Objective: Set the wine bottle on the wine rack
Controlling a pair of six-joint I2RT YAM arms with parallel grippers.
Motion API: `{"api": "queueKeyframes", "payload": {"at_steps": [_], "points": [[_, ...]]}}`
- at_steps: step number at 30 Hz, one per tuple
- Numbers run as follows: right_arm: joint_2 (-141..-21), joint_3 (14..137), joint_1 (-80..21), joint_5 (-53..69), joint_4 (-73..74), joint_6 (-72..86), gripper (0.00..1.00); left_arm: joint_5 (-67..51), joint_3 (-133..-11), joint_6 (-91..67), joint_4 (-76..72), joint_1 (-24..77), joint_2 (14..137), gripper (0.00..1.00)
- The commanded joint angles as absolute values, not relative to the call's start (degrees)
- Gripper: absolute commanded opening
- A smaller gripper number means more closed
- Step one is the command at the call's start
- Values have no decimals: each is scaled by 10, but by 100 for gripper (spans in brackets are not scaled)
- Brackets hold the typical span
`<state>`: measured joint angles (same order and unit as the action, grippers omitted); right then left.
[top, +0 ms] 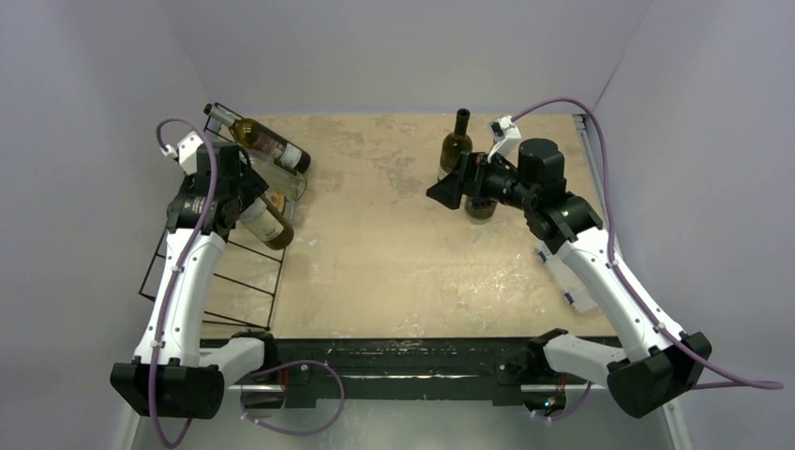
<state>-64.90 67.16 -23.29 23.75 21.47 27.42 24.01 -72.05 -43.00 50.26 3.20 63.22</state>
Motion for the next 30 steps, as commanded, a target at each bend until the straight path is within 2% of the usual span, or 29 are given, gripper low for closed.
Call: {"api": "queueKeyframes", "payload": {"at_steps": [1,15,30], "points": [[-653,667,-234,254,197,264,99,240,-707,-462,411,0,635,0],[-673,671,-235,241,202,257,98,193,-657,-528,359,-98,693,0],[-675,665,-235,235,199,258,99,216,-740,-591,495,-113,800,0]]}}
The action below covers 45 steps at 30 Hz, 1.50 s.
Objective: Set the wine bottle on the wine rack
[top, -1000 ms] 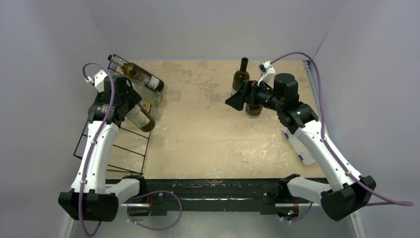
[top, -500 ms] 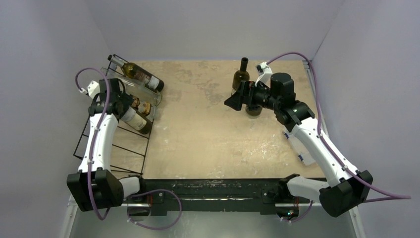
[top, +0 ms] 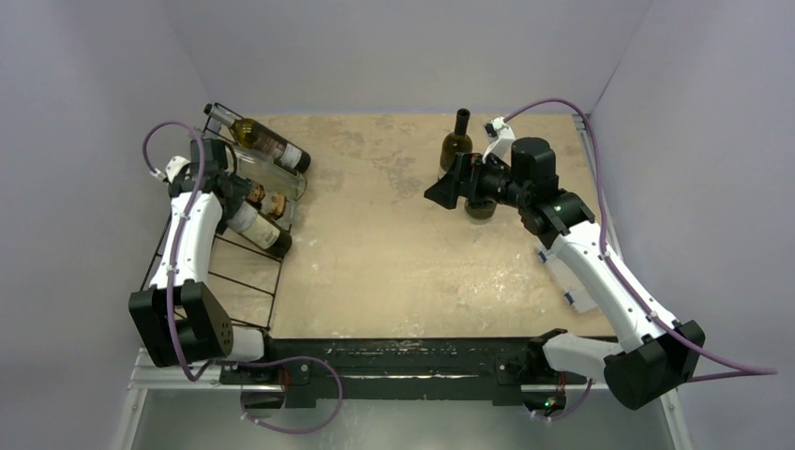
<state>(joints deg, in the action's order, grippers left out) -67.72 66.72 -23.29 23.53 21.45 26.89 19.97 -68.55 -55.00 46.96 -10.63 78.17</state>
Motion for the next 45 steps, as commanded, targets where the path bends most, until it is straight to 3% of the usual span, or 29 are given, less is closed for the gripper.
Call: {"api": "queueKeyframes", "payload": {"at_steps": [1,5,14,17,45], "points": [[-676,665,-235,235,199,258,99,218,-747,-598,509,-114,809,0],[-677,664,-235,236,198,258,99,219,-772,-615,548,-117,840,5],[-677,664,-235,233,198,258,99,242,-770,-637,570,-122,840,36],[-677,663,-235,233,198,258,99,250,-761,-639,571,-126,830,42],[-676,661,-235,239,193,258,99,248,-744,-633,575,-139,804,84]]}}
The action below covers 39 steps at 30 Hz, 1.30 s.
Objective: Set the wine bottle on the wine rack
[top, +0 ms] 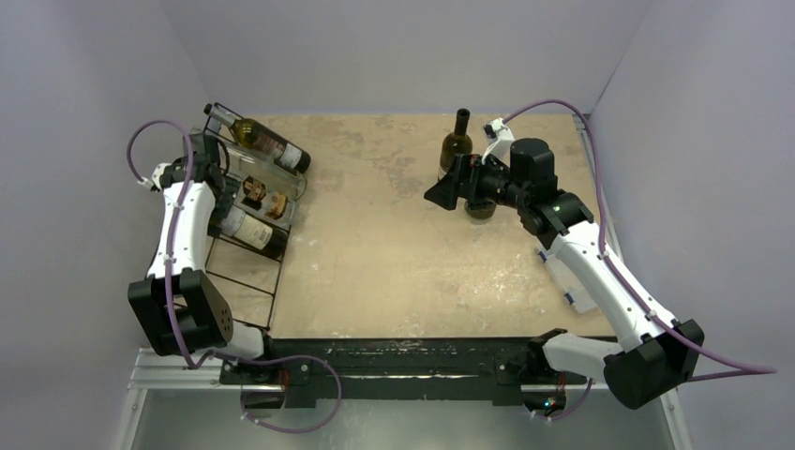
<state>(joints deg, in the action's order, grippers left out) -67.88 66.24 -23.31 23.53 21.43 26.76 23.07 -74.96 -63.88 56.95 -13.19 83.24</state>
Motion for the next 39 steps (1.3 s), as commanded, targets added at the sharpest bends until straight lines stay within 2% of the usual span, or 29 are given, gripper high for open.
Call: {"api": "queueKeyframes", "payload": {"at_steps": [1,16,25,39], "points": [[-676,661,-235,240,192,258,99,245,-744,-631,575,-139,805,85],[-669,657,-235,243,191,260,99,220,-737,-626,575,-139,778,90],[-664,655,-235,242,191,263,99,191,-735,-601,573,-138,737,98],[-639,658,-234,223,205,268,99,113,-718,-472,561,-138,641,98]]}}
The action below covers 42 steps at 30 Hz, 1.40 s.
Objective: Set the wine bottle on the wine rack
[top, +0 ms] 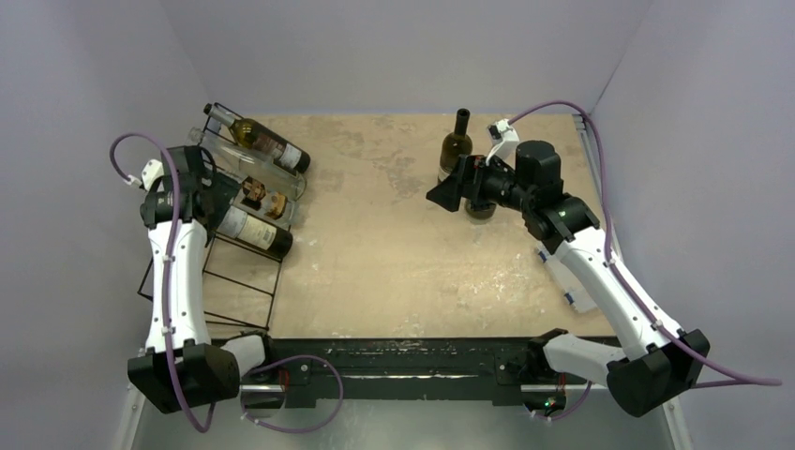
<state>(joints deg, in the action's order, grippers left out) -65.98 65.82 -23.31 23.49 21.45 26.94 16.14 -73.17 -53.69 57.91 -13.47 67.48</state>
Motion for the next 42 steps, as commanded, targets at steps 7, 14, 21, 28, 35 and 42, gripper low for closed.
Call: {"api": "queueKeyframes", "payload": {"at_steps": [7,14,21,28,35,42], "points": [[-628,653,-234,202,220,268,99,-48,-662,-409,478,-132,574,100],[-607,621,-235,178,216,274,99,-102,-625,-375,431,-24,538,100],[-601,586,-235,146,196,297,99,-123,-601,-365,378,130,542,100],[-609,611,-234,47,218,289,99,-130,-597,-347,347,235,554,100],[-635,676,-233,-125,264,243,99,-176,-561,-336,317,314,535,100],[-702,755,-216,-188,265,222,99,-169,-512,-349,274,400,497,100]]}}
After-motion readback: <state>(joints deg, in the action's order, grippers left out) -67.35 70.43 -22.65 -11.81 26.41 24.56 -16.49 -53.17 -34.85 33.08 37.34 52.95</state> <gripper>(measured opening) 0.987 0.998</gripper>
